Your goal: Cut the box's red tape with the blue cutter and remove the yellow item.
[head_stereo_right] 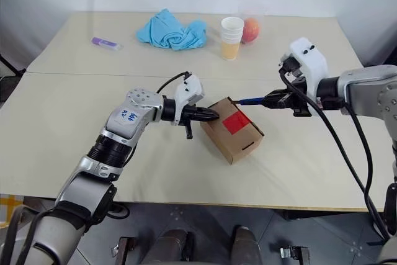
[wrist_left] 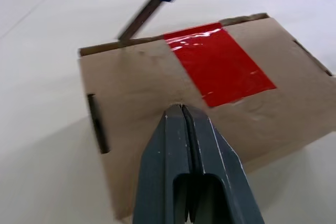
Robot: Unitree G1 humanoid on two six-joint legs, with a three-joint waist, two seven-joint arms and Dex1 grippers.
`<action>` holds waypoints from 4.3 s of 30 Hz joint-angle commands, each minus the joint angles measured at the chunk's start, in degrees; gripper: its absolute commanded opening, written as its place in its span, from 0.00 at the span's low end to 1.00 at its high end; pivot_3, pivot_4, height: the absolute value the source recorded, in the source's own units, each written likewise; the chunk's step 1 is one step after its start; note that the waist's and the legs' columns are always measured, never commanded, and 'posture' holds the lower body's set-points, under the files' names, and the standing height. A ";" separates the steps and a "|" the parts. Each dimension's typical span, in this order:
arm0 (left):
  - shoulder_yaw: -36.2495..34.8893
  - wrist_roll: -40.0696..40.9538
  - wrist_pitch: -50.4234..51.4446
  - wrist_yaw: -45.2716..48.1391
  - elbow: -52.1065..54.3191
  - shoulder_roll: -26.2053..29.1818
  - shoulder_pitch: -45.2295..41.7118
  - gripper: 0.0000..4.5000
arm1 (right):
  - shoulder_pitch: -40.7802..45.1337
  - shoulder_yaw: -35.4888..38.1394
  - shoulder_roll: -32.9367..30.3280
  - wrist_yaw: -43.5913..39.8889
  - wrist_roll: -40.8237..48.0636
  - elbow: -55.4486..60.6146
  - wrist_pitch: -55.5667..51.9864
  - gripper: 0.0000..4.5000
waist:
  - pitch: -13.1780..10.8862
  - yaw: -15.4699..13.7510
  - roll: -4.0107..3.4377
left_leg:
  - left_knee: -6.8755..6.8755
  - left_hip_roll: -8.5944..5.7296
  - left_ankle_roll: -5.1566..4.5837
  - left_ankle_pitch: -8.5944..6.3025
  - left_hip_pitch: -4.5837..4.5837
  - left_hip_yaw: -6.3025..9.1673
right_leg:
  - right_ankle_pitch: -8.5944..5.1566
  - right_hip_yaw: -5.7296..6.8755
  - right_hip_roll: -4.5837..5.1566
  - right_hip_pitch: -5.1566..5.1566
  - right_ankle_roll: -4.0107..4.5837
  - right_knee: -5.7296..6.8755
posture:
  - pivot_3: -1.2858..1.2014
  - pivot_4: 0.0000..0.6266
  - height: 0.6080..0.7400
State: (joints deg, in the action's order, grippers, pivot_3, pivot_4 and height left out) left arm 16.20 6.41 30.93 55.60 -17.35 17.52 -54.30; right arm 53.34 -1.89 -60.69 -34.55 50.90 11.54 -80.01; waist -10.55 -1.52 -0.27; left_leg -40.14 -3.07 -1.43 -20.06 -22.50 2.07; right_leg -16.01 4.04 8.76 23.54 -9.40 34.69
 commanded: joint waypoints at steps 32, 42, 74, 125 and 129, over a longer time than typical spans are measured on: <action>6.59 -5.89 1.45 -2.75 -0.63 -2.12 0.06 0.00 | 7.05 -3.11 3.98 -0.34 -0.04 -6.38 -12.49 0.04 | 0.01 -0.10 -0.01 | -0.03 -0.02 -0.01 0.00 0.16 -0.17 | 0.00 -0.24 0.00 0.00 0.00 0.18 | 0.52 0.24 1.00; 7.75 -5.87 3.55 -2.41 -0.86 -2.56 1.29 0.00 | 4.93 -6.00 0.06 -0.24 3.68 -6.54 -12.49 0.04 | 0.03 -0.49 0.00 | -0.04 -0.07 -0.03 0.00 0.19 -0.15 | 0.00 -0.24 0.05 -0.05 0.00 0.19 | 0.52 0.24 1.00; 7.17 -6.98 2.29 -4.06 -6.07 -4.50 -0.29 0.00 | 18.19 -33.39 -6.55 -23.85 -8.13 -8.36 -12.48 0.04 | 0.52 -1.40 0.22 | -0.09 -0.09 -0.06 -0.01 0.28 -0.24 | 0.00 -0.34 0.05 -0.09 0.00 0.18 | 0.52 0.24 1.00; 6.50 -5.77 5.02 -5.37 -1.62 -3.96 2.06 0.00 | 22.63 -50.12 -3.79 -46.50 -29.48 -15.15 -1.98 0.04 | 0.54 0.14 0.21 | -0.15 -0.04 0.02 0.03 0.40 -0.34 | 0.00 -0.48 0.03 -0.10 0.00 0.31 | 0.52 0.24 1.00; 6.15 -5.65 5.80 -5.93 -0.72 -3.92 2.59 0.00 | 23.48 -53.18 -4.56 -49.85 -31.30 -14.80 -0.47 0.04 | 0.54 0.11 0.21 | -0.14 -0.03 0.02 0.03 0.40 -0.34 | 0.00 -0.49 0.03 -0.08 0.00 0.32 | 0.52 0.24 1.00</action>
State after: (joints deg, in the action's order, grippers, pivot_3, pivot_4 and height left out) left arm 19.40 2.19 34.38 49.54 -16.28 14.18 -54.14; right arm 76.26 -53.76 -65.50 -82.40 20.15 -4.60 -81.56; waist -10.01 -1.40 -0.06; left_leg -40.29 -3.10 -1.41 -20.03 -22.10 1.73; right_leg -16.01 3.55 8.79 23.46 -9.40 35.01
